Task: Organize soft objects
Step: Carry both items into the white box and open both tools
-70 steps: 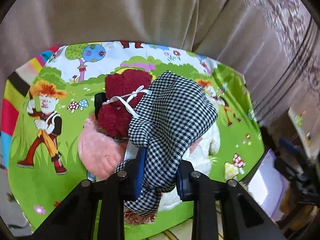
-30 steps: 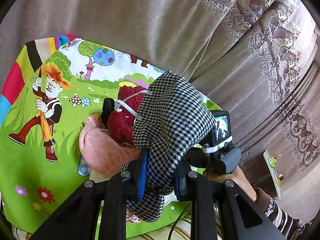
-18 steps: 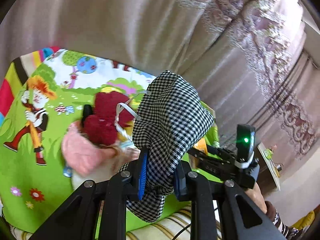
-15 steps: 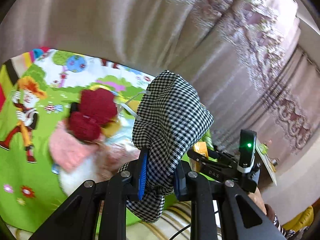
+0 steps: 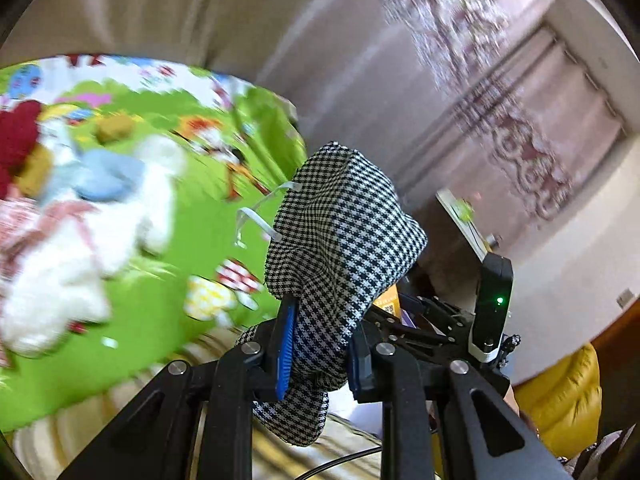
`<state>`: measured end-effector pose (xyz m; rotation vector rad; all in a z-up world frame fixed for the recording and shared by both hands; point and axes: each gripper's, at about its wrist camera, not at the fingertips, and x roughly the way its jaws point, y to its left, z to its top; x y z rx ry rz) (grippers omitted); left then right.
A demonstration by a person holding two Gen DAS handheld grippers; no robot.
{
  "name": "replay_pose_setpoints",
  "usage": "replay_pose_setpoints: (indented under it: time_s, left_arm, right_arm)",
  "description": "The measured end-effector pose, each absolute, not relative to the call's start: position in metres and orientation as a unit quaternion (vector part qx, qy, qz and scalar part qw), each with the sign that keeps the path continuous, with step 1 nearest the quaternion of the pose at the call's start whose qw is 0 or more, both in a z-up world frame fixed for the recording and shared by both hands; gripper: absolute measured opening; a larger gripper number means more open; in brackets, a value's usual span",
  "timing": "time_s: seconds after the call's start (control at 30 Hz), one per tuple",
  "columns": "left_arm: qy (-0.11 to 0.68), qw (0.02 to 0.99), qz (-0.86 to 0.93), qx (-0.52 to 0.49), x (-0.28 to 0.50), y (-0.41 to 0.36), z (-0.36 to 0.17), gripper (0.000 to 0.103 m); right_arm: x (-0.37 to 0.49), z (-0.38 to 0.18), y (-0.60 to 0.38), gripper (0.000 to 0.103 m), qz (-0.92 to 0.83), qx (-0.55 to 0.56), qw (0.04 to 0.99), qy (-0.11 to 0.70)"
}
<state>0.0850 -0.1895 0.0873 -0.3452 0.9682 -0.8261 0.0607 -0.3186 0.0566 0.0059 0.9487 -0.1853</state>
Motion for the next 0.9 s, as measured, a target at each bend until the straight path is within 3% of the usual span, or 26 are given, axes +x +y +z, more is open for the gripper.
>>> replay_pose_setpoints:
  time_s: [0.2, 0.27, 0.33, 0.4, 0.5, 0.6, 0.9]
  left_arm:
    - [0.485, 0.761, -0.412, -0.127, 0.072, -0.25, 0.067, 0.023]
    - [0.496, 0.751, -0.421, -0.118, 0.068, -0.265, 0.059, 0.024]
    - [0.514, 0.734, -0.429, -0.111, 0.069, -0.277, 0.049, 0.03]
    - [0.527, 0.726, -0.429, -0.105, 0.071, -0.284, 0.041, 0.038]
    - [0.536, 0.724, -0.419, -0.11, 0.071, -0.281, 0.035, 0.054]
    - [0.533, 0.734, -0.404, -0.121, 0.076, -0.271, 0.037, 0.061]
    - [0.514, 0.773, -0.344, -0.143, 0.099, -0.237, 0.04, 0.063]
  right_arm:
    - [0.021, 0.051, -0.359, 0.059, -0.131, 0.041, 0.877, 0.461]
    - [0.011, 0.05, -0.369, 0.066, -0.141, 0.054, 0.874, 0.462]
    - [0.004, 0.048, -0.377, 0.084, -0.153, 0.062, 0.871, 0.463]
    - [-0.001, 0.046, -0.383, 0.089, -0.164, 0.07, 0.87, 0.459]
    - [-0.003, 0.041, -0.39, 0.09, -0.164, 0.086, 0.867, 0.462]
    - [0.0, 0.038, -0.39, 0.09, -0.159, 0.093, 0.867, 0.464]
    - [0.011, 0.04, -0.379, 0.09, -0.141, 0.097, 0.87, 0.462]
